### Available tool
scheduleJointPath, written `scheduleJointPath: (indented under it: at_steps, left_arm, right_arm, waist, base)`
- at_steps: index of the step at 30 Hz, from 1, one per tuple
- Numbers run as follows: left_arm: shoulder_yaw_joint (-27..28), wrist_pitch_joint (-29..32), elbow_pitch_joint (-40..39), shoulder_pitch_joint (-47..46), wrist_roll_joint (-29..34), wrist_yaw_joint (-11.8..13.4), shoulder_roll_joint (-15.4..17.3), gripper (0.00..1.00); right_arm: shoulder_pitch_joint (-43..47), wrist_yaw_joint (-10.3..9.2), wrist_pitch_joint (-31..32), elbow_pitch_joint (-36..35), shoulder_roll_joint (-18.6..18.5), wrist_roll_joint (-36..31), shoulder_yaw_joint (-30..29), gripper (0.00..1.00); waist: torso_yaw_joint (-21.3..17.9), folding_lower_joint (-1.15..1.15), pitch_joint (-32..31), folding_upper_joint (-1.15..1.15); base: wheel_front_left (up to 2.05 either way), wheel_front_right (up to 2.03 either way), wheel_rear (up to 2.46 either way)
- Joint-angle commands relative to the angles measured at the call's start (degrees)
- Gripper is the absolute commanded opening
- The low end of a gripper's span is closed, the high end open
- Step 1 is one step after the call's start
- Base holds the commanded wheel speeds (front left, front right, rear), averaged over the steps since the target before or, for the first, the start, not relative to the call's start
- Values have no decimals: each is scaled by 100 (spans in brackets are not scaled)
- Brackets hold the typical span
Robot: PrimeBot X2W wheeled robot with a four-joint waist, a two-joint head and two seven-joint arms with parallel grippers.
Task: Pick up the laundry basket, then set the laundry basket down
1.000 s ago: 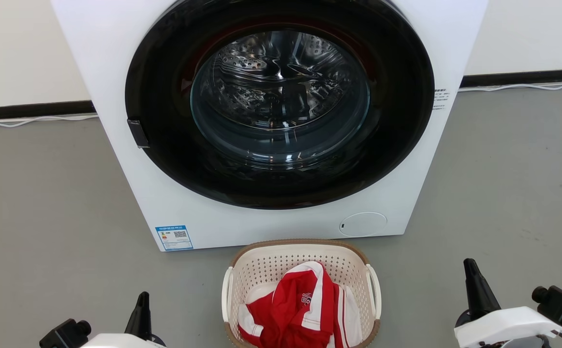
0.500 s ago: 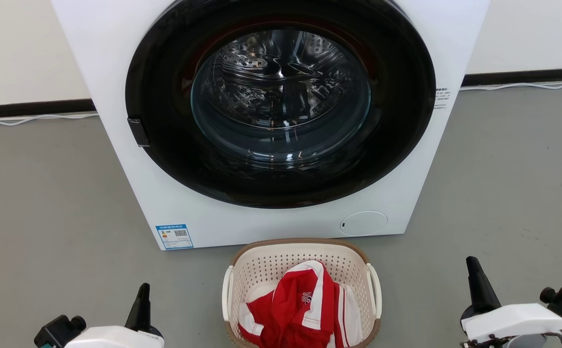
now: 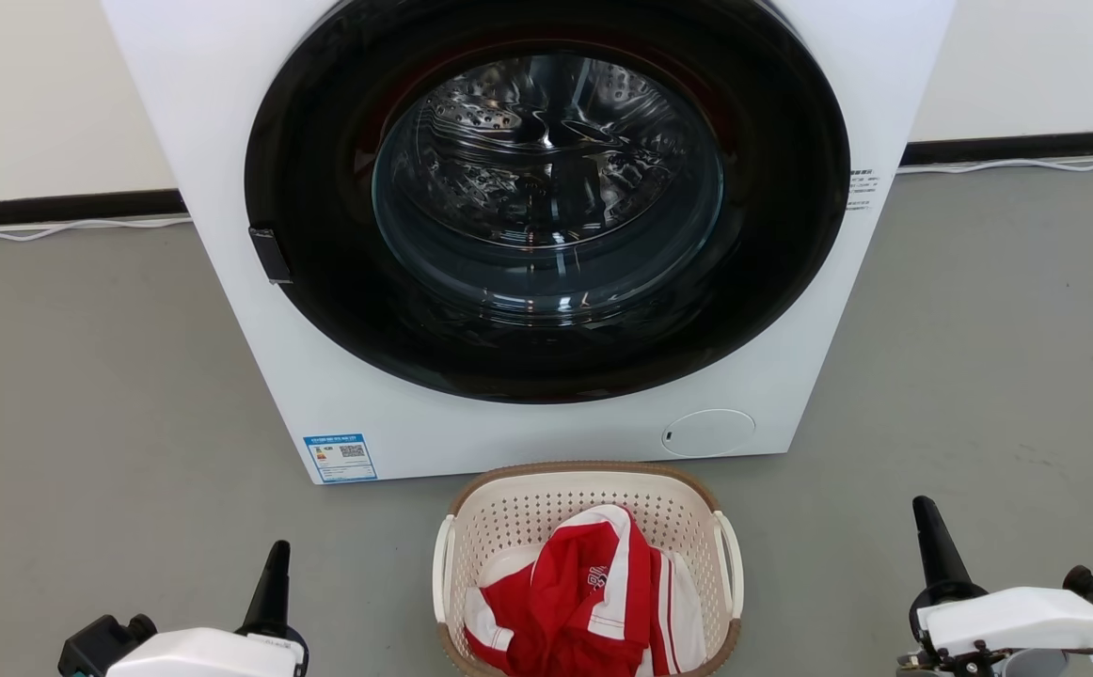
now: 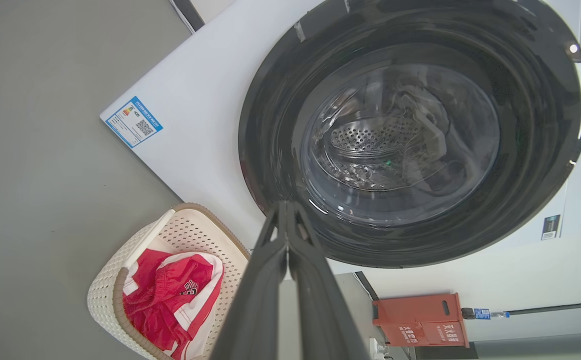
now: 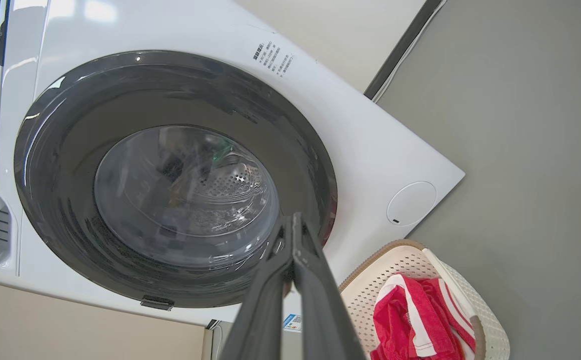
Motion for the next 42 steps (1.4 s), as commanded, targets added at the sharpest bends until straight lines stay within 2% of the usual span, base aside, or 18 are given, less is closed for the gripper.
scheduleJointPath:
  at_steps: [1, 42]
  left_arm:
    - [134, 48, -184, -335, -142, -69, 63, 0]
    - [350, 723, -460, -518, -2543, -325, 86, 0]
  right_arm:
    - [-268, 26, 54, -202, -33, 163, 62, 0]
    - [-357, 39, 718, -471, 47, 3000, -152, 0]
  waist:
    - [1, 0, 1, 0]
    - [31, 0, 60, 0]
  base:
    - [0, 0, 0]
    - [0, 0, 0]
